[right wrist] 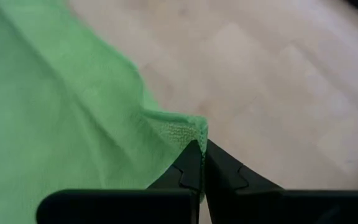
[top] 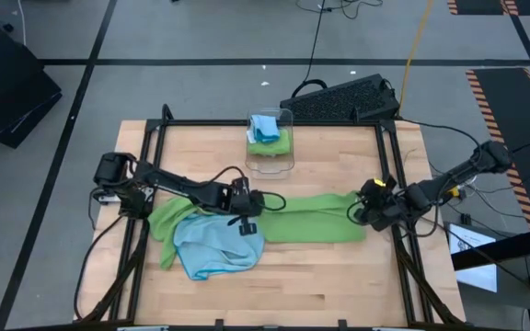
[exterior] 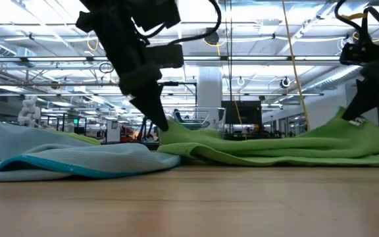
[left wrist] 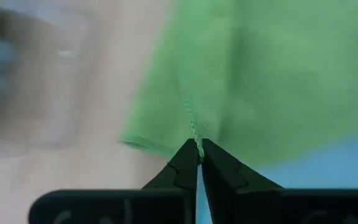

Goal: Fold microfiber towels
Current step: Fold the right green towel

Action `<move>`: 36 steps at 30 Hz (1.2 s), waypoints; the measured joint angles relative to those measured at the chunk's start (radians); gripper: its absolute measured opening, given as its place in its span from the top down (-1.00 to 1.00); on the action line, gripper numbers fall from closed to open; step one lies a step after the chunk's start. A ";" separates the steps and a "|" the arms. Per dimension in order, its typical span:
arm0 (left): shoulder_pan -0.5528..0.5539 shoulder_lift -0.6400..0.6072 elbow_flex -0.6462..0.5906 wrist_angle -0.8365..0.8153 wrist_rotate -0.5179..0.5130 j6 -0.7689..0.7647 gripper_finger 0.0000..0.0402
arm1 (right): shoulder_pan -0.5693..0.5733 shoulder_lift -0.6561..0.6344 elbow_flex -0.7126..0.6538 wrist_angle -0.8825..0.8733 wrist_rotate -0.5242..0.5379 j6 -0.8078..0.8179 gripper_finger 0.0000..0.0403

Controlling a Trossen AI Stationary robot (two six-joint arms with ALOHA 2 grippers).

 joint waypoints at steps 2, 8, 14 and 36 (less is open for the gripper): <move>0.009 -0.001 0.000 0.023 -0.098 0.001 0.94 | -0.021 0.000 -0.006 0.006 0.052 0.000 0.98; 0.047 -0.001 0.000 0.051 -0.305 -0.099 0.92 | -0.095 0.000 -0.037 0.062 0.206 -0.004 0.98; 0.064 -0.001 0.000 0.047 -0.195 -0.173 0.70 | -0.172 0.000 -0.057 0.107 0.172 -0.001 0.78; -0.156 -0.004 0.001 0.250 -0.060 -0.182 0.14 | -0.085 0.163 -0.181 0.862 -0.377 -0.137 0.33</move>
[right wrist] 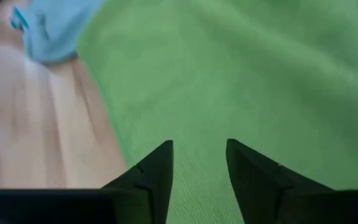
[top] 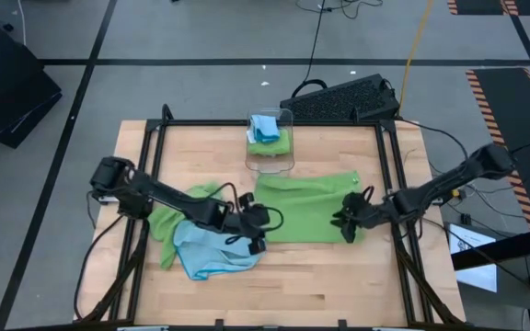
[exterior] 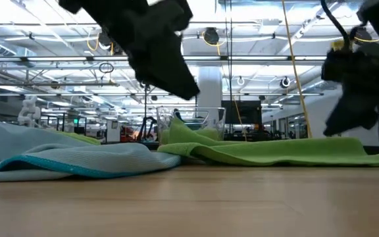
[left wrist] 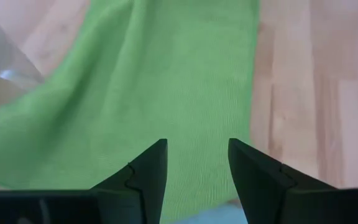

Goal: Fold microfiber towels
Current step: Fold the right green towel

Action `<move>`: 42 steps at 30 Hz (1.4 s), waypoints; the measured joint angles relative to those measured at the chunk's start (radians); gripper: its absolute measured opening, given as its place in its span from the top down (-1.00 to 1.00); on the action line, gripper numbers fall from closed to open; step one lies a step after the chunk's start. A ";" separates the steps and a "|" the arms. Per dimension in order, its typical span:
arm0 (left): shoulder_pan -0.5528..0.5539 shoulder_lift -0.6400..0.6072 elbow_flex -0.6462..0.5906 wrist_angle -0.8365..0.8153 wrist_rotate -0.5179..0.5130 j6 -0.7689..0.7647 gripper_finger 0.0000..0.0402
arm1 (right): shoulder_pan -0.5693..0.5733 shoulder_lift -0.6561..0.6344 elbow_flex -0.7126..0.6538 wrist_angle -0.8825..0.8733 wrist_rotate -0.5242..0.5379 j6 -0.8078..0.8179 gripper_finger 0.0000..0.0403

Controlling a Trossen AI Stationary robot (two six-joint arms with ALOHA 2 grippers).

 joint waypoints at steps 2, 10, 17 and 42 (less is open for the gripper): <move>0.011 0.044 0.000 0.042 0.012 0.007 0.14 | 0.020 0.045 -0.029 0.049 0.000 0.046 0.39; 0.064 0.183 -0.002 0.051 0.184 -0.074 0.14 | 0.101 0.150 -0.053 0.067 -0.028 0.173 0.63; 0.009 0.142 0.006 0.060 0.297 -0.095 0.14 | 0.178 0.187 -0.051 0.076 -0.087 0.265 0.78; -0.190 0.097 0.006 -0.564 0.124 -0.498 0.14 | 0.273 0.184 -0.055 0.091 -0.105 0.292 0.94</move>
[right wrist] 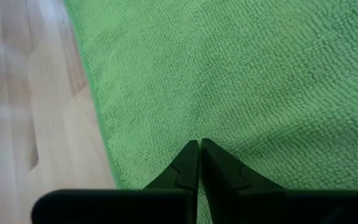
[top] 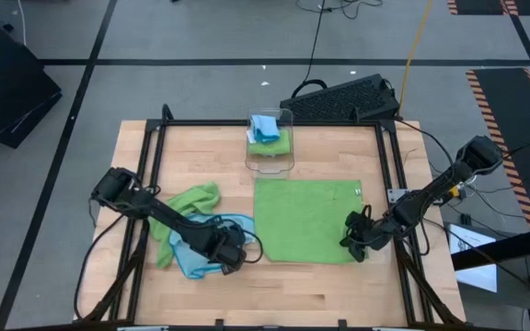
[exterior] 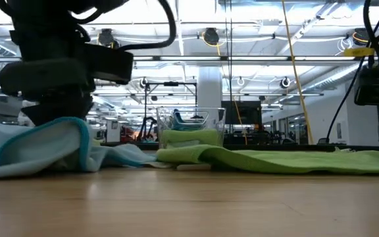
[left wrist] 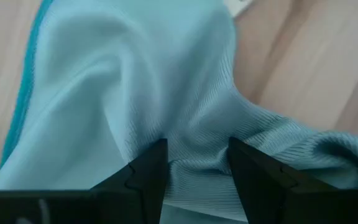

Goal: Fold microfiber towels
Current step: Fold the right green towel

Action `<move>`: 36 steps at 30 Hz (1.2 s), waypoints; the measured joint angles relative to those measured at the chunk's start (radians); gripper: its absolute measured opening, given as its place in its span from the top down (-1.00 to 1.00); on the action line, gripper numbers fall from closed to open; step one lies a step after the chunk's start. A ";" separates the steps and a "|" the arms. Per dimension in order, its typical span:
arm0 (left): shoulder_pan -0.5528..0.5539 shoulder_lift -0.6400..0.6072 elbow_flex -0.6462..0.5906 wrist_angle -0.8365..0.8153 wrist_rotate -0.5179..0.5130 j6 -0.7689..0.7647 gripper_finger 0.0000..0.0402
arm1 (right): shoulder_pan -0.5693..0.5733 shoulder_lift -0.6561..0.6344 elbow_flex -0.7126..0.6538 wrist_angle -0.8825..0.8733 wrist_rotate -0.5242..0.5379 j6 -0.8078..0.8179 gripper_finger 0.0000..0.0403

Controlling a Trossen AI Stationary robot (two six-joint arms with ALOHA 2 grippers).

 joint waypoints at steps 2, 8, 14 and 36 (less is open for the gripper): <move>0.003 -0.034 -0.006 -0.006 0.002 0.000 0.14 | 0.003 0.001 0.000 0.005 0.002 0.002 0.94; -0.034 -0.126 -0.002 0.196 -0.166 0.079 0.14 | 0.005 -0.014 -0.001 0.034 0.030 -0.005 0.94; -0.106 -0.074 -0.001 0.499 -0.294 0.187 0.14 | 0.004 -0.057 -0.004 0.032 0.097 -0.017 0.94; -0.109 0.274 0.073 0.995 -0.302 0.287 -0.03 | -0.089 0.119 0.001 0.603 0.398 -0.447 0.94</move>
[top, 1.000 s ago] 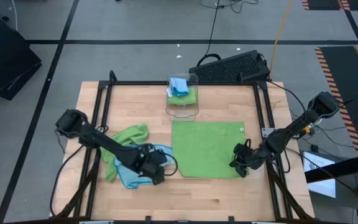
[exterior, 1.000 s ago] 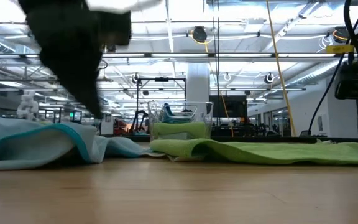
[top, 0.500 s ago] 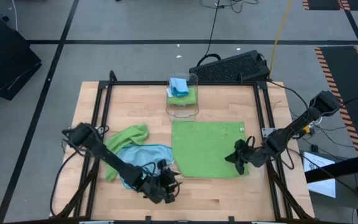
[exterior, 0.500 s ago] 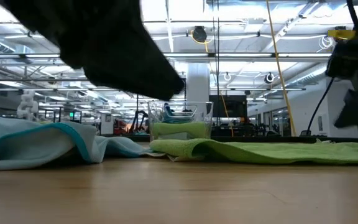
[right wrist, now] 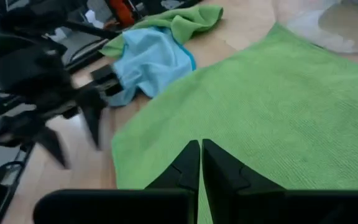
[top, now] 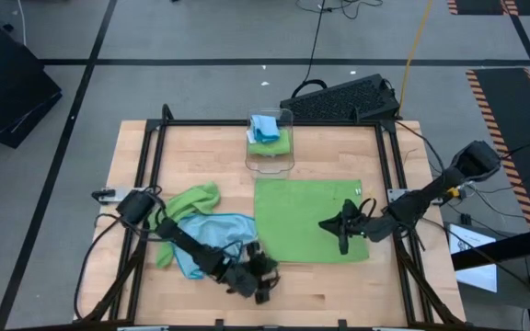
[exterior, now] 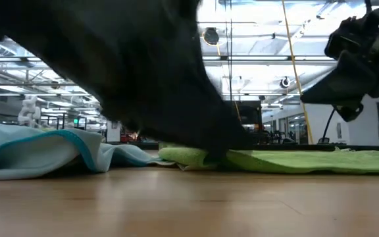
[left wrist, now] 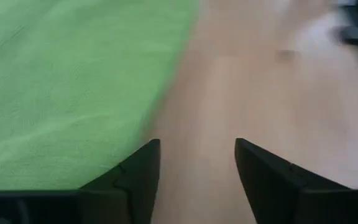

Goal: Fold microfiber towels
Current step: Fold the right green towel

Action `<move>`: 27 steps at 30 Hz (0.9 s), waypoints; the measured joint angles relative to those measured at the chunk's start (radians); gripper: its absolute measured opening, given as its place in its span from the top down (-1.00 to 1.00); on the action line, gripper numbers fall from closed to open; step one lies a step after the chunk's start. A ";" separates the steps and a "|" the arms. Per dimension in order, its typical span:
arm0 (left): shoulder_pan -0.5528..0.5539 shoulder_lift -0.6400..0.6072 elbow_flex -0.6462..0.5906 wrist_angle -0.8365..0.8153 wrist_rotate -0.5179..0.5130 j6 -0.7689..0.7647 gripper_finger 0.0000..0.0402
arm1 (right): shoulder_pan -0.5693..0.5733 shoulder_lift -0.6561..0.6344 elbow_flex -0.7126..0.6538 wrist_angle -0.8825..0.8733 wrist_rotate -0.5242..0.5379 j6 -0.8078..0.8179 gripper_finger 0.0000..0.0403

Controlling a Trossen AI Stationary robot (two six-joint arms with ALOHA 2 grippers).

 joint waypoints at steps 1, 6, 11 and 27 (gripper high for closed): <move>0.015 0.002 -0.001 -0.013 0.013 -0.024 0.02 | -0.005 0.018 0.000 0.004 -0.003 -0.001 0.94; 0.058 0.012 0.001 -0.072 0.069 -0.130 0.27 | -0.015 0.091 0.004 0.013 -0.053 -0.005 0.94; 0.054 -0.032 0.003 -0.251 0.047 -0.160 0.45 | -0.015 0.166 0.005 0.007 -0.160 0.023 0.94; 0.033 -0.267 -0.001 -0.673 -0.190 -0.236 0.42 | 0.020 0.277 0.008 -0.128 -0.338 0.238 0.94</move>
